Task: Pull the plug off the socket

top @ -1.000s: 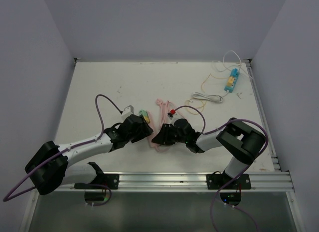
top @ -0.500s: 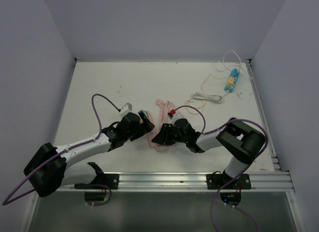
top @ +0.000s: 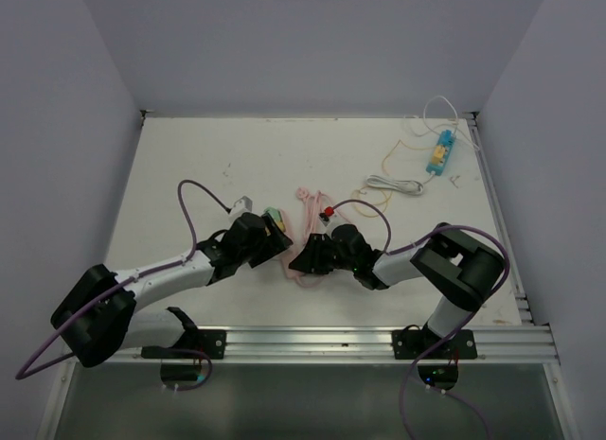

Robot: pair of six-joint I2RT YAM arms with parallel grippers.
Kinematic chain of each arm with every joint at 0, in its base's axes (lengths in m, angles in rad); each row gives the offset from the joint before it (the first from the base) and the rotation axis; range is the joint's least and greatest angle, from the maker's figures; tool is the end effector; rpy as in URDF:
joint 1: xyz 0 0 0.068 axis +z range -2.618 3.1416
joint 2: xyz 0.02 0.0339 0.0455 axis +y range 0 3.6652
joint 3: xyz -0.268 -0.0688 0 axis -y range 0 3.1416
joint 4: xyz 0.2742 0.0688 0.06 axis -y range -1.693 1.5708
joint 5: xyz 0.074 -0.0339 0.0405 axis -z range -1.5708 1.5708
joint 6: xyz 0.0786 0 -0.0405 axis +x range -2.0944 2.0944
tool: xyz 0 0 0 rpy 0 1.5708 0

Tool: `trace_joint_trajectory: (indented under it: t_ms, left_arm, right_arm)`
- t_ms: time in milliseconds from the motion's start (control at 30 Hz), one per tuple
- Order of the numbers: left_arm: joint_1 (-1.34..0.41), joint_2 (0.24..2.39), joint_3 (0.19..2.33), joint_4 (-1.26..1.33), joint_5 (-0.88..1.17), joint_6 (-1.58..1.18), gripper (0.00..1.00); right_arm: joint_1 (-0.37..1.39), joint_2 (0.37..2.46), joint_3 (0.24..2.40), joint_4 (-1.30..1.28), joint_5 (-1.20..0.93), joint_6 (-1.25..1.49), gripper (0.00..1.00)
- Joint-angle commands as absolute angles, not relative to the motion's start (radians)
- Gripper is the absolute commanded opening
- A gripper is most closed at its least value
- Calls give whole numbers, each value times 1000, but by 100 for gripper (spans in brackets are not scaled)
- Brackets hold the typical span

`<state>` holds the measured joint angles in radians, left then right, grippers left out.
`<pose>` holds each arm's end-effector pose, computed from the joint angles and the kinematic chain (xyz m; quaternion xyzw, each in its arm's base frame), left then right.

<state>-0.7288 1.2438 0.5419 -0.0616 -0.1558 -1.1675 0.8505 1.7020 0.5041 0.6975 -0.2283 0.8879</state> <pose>0.2256 -0.1851 0.1312 -0.2293 0.8882 -0.2764 0.2865 0.2128 0.2695 0.0735 -0.0421 0.8555 0.4503 0.2522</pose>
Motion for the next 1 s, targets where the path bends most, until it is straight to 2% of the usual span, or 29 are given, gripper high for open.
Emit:
trace_joint_trajectory:
  t_ms: [0, 200, 300, 400, 533, 967]
  left_arm:
    - [-727, 1265, 540, 26, -115, -1169, 73]
    - [-727, 1235, 541, 6, -149, -1173, 56]
    - [-726, 1201, 540, -32, -176, -1177, 41]
    - [-724, 1161, 531, -48, -193, -1186, 19]
    - [-723, 1114, 517, -41, -190, -1201, 1]
    - [-721, 1002, 543, -97, -209, -1239, 0]
  right_arm:
    - [848, 1718, 491, 683, -219, 845, 0]
    - [844, 1721, 486, 684, -216, 842, 0]
    - [838, 1730, 482, 690, -215, 850, 0]
    - [822, 1744, 465, 707, -213, 873, 0]
    - [801, 1770, 451, 721, -204, 885, 0]
    - [784, 1752, 469, 517, -51, 893, 0]
